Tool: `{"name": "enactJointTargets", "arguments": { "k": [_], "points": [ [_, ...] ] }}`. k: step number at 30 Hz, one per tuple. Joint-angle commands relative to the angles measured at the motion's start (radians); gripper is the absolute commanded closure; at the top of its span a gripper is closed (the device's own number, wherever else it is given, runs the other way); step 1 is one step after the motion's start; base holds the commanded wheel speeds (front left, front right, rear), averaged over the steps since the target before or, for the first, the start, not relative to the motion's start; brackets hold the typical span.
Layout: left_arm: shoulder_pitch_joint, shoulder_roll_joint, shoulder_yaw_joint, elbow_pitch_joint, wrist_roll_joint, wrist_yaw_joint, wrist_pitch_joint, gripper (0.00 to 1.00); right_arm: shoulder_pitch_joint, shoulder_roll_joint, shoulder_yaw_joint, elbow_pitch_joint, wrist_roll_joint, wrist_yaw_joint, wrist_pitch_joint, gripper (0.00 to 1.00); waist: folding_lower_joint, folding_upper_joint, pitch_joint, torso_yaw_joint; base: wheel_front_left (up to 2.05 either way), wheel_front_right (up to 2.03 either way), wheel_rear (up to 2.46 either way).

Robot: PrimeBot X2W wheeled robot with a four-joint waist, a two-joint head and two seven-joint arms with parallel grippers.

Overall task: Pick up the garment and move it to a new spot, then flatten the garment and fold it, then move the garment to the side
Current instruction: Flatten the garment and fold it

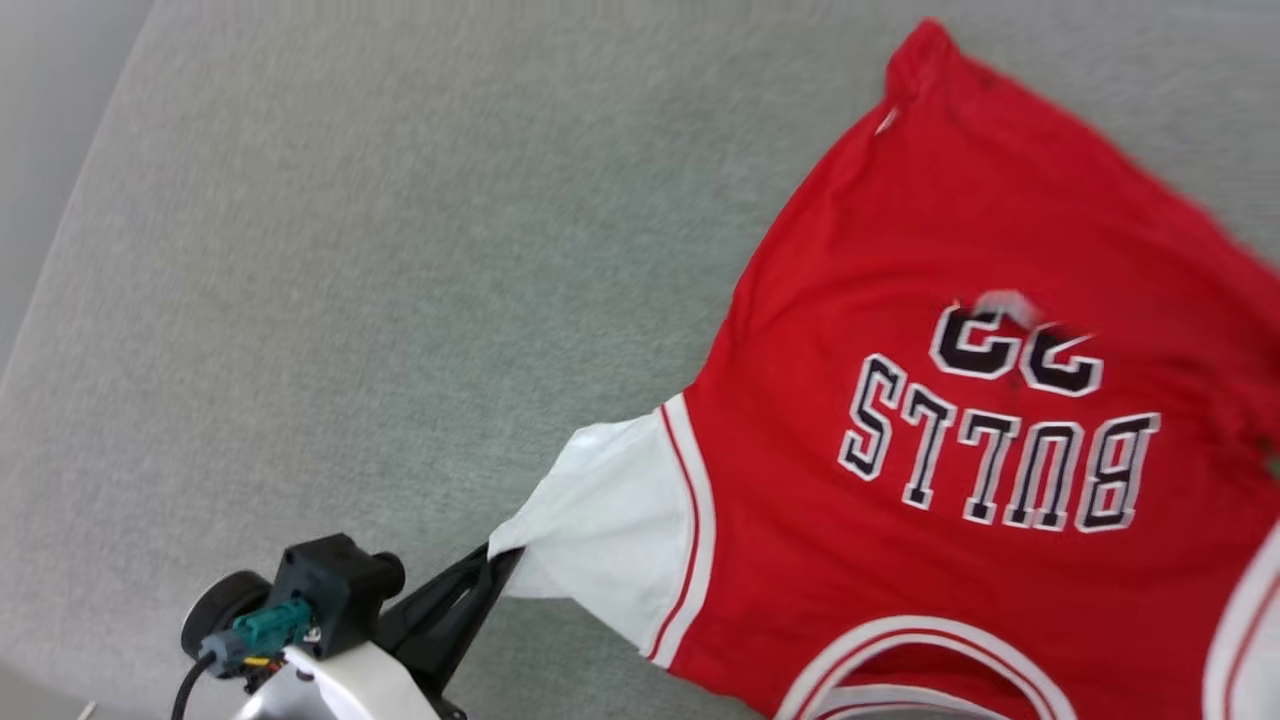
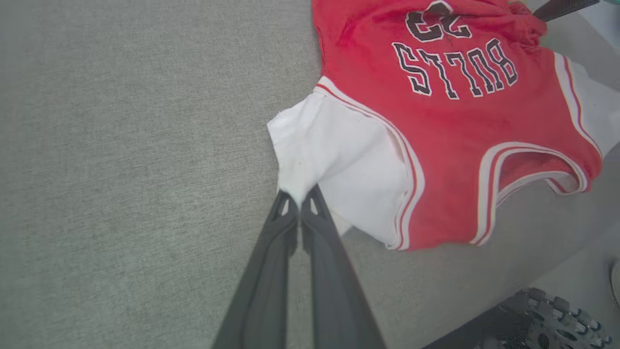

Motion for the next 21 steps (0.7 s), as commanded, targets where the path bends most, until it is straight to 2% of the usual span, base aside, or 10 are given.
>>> {"name": "enactJointTargets", "arguments": {
  "k": [1,5,10,17,21],
  "points": [
    [0.020,0.001,0.002,0.000,-0.007,0.011,-0.002,1.00,0.068,0.008,0.009,-0.014,0.025,0.000,0.000,1.00,0.0001,0.0000,-0.105,-0.093,0.00,0.00,0.00],
    [0.058,0.016,0.011,0.019,-0.009,0.046,-0.013,1.00,0.196,0.032,-0.006,-0.065,0.090,0.000,-0.023,1.00,0.0001,0.0000,-0.183,-0.144,0.00,0.00,0.00],
    [0.100,0.001,0.027,0.036,-0.037,0.081,-0.043,1.00,0.352,0.055,-0.011,-0.142,0.164,0.000,-0.036,1.00,0.0001,0.0000,-0.253,-0.199,0.00,0.00,0.00],
    [0.148,-0.016,0.054,0.049,-0.073,0.101,-0.093,1.00,0.540,0.085,-0.013,-0.285,0.241,0.000,-0.050,1.00,0.0001,0.0000,-0.298,-0.257,0.00,0.00,0.00],
    [0.159,-0.030,0.059,0.059,-0.086,0.103,-0.116,1.00,0.625,0.097,-0.018,-0.331,0.243,0.000,-0.065,1.00,0.0001,0.0000,-0.305,-0.272,0.00,0.00,0.00]
  ]
}}
